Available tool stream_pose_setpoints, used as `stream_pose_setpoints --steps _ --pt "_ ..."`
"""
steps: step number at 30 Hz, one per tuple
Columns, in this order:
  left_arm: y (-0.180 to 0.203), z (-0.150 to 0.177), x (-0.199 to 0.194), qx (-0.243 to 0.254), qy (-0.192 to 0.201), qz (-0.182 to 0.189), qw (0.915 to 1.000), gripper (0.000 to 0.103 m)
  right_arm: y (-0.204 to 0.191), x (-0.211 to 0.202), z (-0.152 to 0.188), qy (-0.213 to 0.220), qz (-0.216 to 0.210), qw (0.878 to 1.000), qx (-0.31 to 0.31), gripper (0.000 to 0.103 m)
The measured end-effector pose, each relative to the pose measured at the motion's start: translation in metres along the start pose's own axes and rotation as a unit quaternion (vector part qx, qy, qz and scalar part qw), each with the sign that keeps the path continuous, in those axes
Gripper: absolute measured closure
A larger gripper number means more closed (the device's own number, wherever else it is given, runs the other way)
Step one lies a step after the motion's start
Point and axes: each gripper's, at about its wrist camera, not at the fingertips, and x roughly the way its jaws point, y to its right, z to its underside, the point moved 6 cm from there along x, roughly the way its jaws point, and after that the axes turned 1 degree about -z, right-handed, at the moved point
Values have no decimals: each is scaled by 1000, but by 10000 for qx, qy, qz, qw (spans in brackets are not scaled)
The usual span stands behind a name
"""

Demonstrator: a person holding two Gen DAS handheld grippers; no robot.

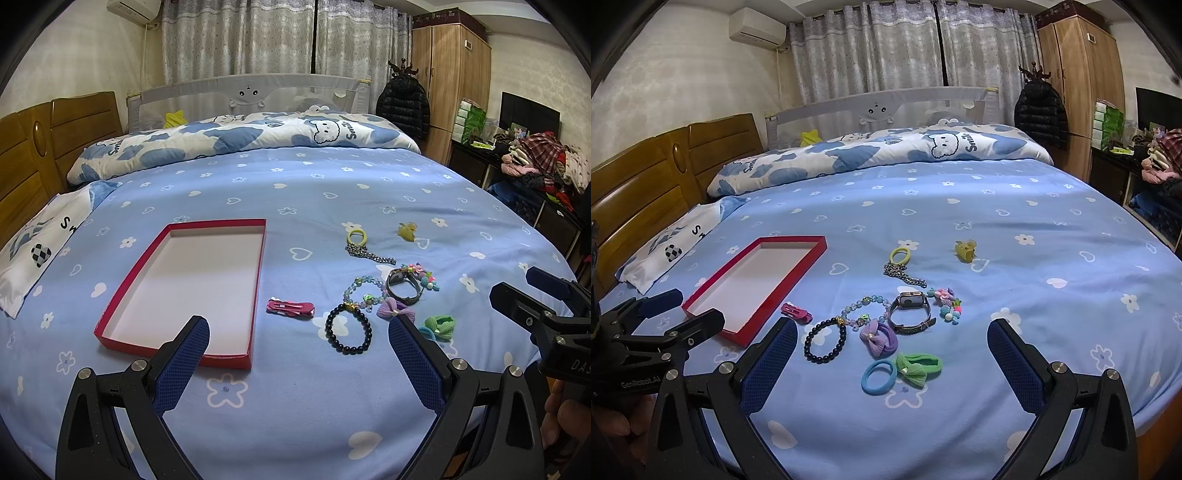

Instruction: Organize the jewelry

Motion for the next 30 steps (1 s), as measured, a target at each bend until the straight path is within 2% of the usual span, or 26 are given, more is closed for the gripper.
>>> stream_pose_setpoints --steps 12,22,27,30 --pt "1 2 2 7 -46 22 10000 5 0 0 1 -6 -11 10000 3 0" --pt "-3 3 15 -128 -284 131 9994 6 2 3 4 -65 -46 9999 81 1" --pt "-2 5 24 -96 -429 190 9989 6 11 12 11 -226 -109 9995 184 1" --pt "-2 5 35 -96 -579 245 9980 10 16 20 16 -388 -117 9989 243 7"
